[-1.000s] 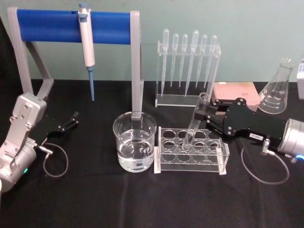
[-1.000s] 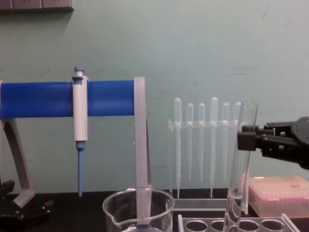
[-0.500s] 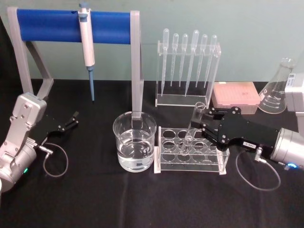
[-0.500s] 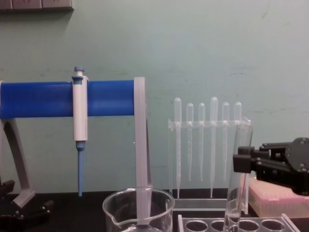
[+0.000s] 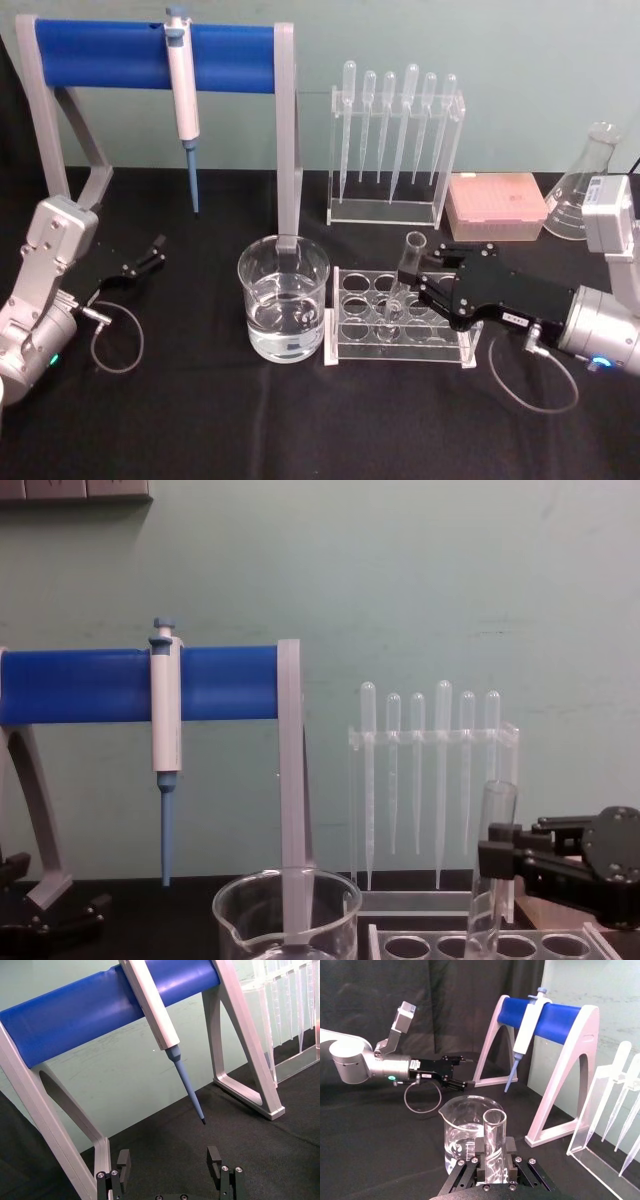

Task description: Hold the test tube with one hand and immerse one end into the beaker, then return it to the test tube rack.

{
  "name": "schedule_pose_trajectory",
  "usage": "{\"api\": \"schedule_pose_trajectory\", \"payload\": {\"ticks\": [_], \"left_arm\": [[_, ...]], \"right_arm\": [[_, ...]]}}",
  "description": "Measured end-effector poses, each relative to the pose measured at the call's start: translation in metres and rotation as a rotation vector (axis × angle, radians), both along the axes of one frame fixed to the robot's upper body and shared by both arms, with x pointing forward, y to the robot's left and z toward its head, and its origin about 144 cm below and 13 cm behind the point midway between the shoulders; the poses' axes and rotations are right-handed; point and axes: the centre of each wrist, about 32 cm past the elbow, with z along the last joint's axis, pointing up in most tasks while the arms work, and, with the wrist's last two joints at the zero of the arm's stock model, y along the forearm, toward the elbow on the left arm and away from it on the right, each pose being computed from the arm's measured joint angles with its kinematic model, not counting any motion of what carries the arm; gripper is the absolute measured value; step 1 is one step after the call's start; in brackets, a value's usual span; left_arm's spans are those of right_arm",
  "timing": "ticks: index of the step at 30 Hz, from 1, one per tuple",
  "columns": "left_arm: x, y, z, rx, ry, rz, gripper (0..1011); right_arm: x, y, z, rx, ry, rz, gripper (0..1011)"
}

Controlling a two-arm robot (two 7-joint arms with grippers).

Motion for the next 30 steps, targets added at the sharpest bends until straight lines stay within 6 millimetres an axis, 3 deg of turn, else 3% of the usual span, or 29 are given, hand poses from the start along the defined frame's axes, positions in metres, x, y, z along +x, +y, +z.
{"api": "schedule_pose_trajectory", "payload": {"ticks": [14,25,30], "left_arm": [[0.0000,0.0000,0.0000,0.000,0.000,0.000,1000],[0.0000,0.0000,0.0000,0.000,0.000,0.000,1000],[0.0000,0.0000,0.0000,0.000,0.000,0.000,1000]], "right_arm": [[0.0004,0.0002,-0.0001,0.000,0.000,0.002,244],[0.0004,0.0001,0.0006,0.000,-0.001,0.002,548],[-0.0002,0.0002,0.0016,0.002,-0.006,0.002,746]]}}
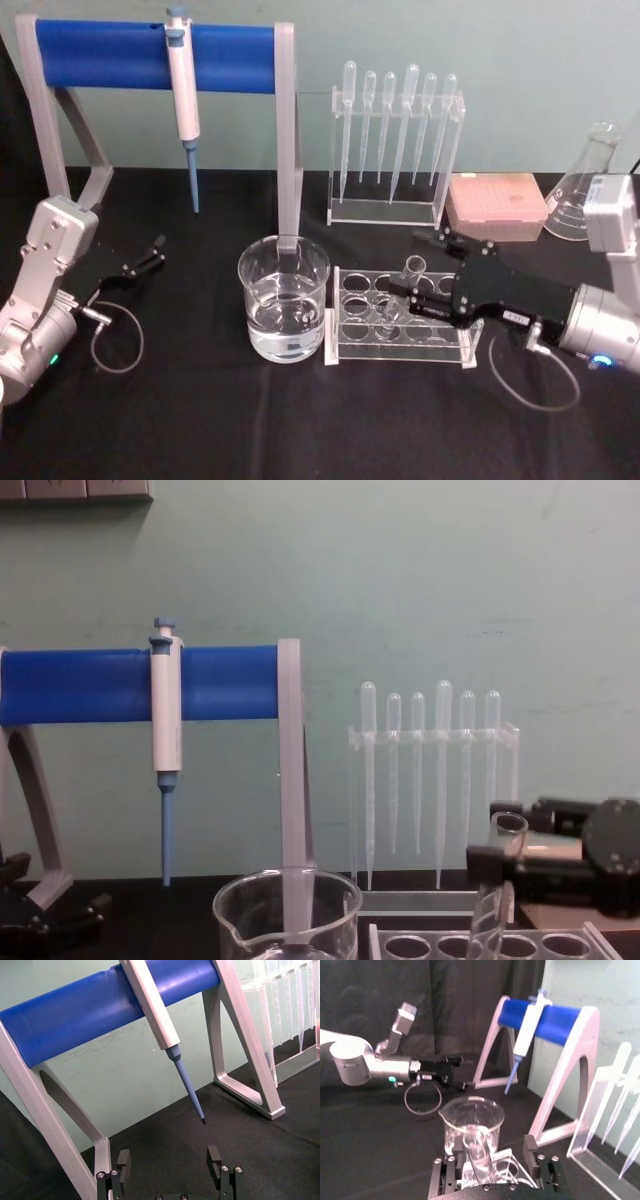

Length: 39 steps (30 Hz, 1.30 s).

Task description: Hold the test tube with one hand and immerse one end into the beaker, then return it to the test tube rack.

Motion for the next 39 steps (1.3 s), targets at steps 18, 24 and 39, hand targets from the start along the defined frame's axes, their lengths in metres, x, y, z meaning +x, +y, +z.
{"api": "schedule_pose_trajectory", "payload": {"ticks": [18,24,39], "left_arm": [[0.000,0.000,0.000,0.000,0.000,0.000,1000],[0.000,0.000,0.000,0.000,0.000,0.000,1000],[0.000,0.000,0.000,0.000,0.000,0.000,1000]], "right_arm": [[-0.025,-0.005,0.025,0.168,-0.143,-0.201,1002],[-0.036,-0.003,0.010,0.165,-0.111,-0.453,1002],[-0.050,0.000,-0.037,0.104,-0.061,-0.743,1002]]}}
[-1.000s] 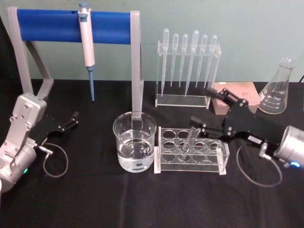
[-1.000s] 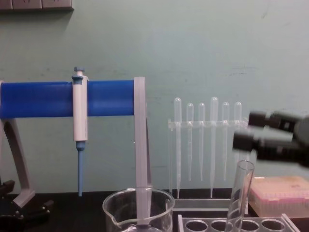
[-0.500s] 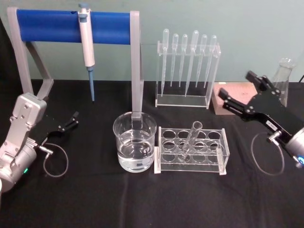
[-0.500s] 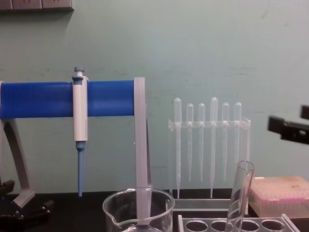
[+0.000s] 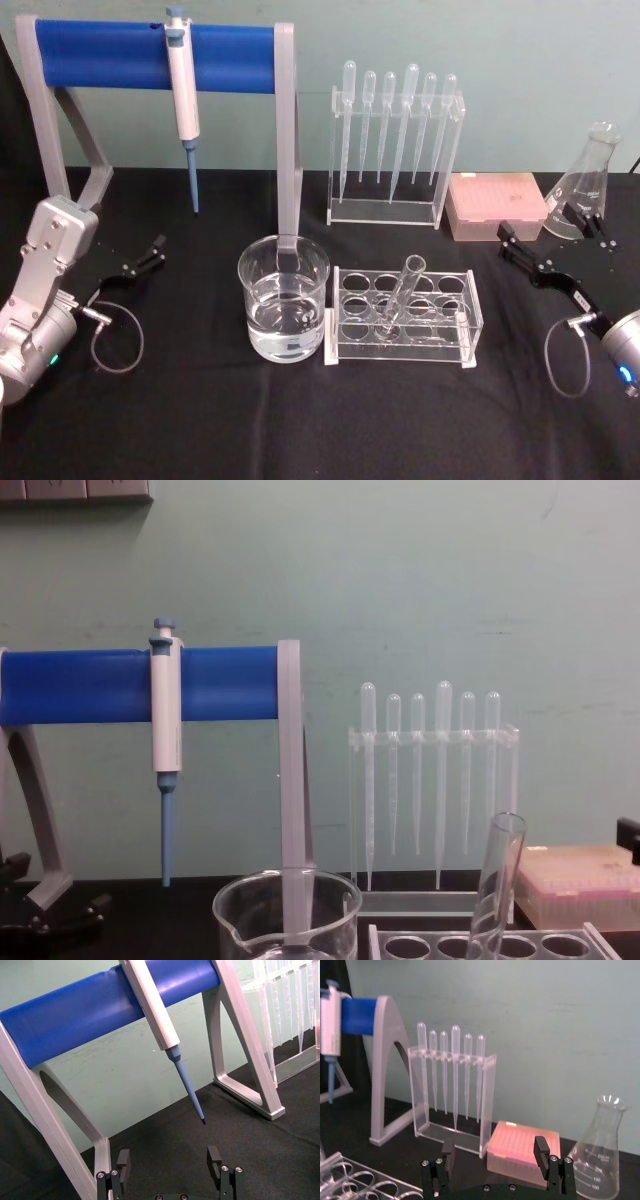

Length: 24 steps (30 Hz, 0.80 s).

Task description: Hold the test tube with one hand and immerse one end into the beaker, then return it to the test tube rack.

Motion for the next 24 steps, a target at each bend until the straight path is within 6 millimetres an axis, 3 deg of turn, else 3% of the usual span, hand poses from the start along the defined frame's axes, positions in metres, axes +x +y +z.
{"api": "schedule_pose_trajectory", "payload": {"ticks": [24], "left_arm": [[0.0000,0.0000,0.0000,0.000,0.000,0.000,1000]], "right_arm": [[0.0013,0.0019,-0.0052,-0.015,0.011,0.010,1002]]}}
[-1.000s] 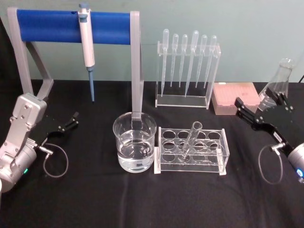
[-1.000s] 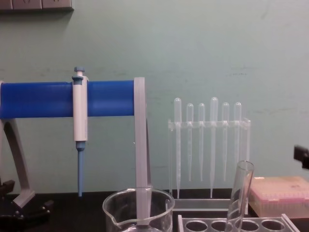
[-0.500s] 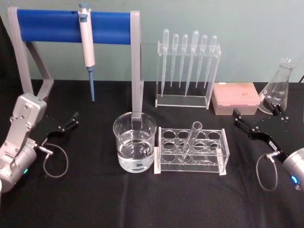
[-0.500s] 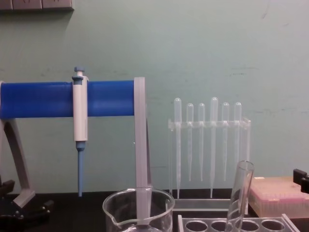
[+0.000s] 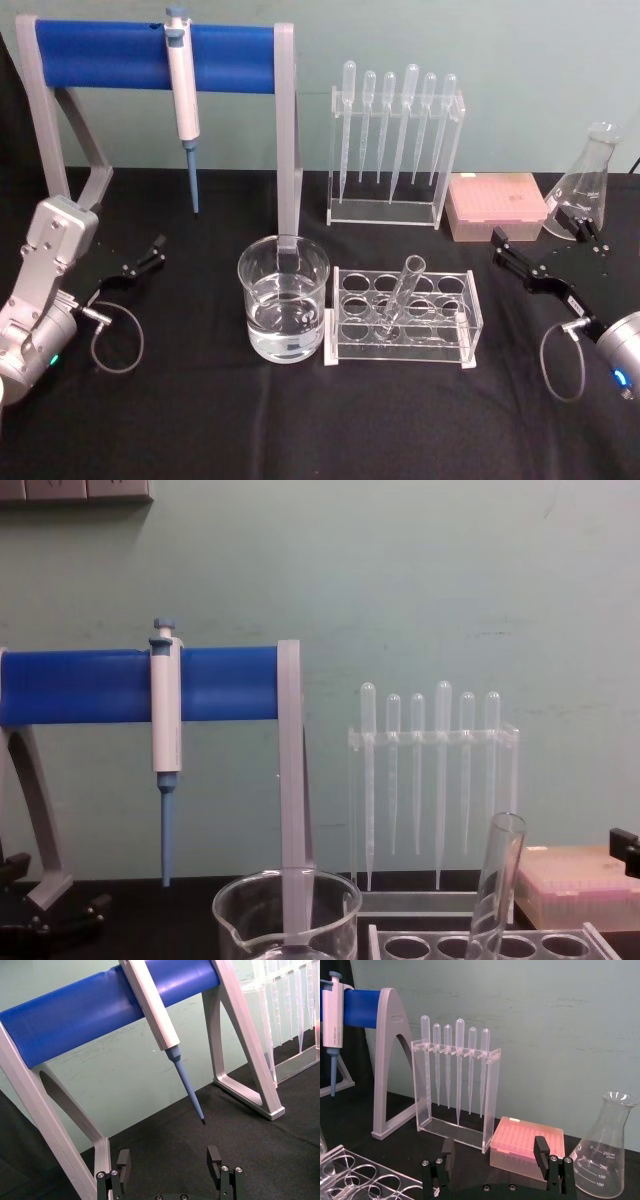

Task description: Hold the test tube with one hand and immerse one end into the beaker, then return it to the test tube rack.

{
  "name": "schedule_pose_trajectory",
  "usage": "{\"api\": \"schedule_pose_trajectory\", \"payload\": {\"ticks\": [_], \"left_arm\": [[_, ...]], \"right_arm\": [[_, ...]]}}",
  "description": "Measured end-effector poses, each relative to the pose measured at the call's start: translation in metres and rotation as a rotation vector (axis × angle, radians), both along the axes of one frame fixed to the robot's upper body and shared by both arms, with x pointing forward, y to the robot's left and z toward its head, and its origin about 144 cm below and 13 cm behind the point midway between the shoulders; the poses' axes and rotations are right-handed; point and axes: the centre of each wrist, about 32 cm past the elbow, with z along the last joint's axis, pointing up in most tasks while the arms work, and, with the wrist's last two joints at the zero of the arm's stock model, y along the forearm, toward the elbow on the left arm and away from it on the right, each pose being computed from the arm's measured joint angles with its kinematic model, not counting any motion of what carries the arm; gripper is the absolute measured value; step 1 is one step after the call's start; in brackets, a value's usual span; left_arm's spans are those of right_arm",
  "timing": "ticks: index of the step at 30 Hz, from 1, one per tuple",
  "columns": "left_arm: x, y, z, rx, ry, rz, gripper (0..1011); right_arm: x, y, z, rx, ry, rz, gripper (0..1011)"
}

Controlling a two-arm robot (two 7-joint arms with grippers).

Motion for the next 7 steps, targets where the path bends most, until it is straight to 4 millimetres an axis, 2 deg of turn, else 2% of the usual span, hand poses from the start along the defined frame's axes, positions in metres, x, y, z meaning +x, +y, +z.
{"api": "schedule_pose_trajectory", "payload": {"ticks": [7], "left_arm": [[0.0000,0.0000,0.0000,0.000,0.000,0.000,1000]], "right_arm": [[-0.0002,-0.0001,0.0000,0.000,0.000,-0.003,1002]]}}
